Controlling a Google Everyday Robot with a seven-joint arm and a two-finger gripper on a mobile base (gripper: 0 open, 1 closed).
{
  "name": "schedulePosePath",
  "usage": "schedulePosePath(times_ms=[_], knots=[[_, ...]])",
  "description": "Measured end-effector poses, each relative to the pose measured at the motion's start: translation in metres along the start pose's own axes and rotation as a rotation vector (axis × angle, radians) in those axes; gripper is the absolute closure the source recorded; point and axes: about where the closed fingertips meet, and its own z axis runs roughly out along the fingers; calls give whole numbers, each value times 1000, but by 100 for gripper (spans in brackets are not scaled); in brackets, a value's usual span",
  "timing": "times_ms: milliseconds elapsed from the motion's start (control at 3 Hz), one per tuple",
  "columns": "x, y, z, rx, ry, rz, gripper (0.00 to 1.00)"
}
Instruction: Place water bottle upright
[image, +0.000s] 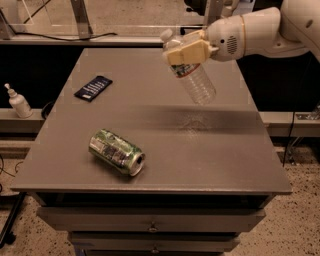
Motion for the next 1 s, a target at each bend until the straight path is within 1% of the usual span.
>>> schedulePosePath(times_ms=[333,667,1000], knots=[[-5,9,-20,-8,-149,35,100],[3,18,-43,-5,-276,83,100],[1,20,-46,-5,-282,84,100]])
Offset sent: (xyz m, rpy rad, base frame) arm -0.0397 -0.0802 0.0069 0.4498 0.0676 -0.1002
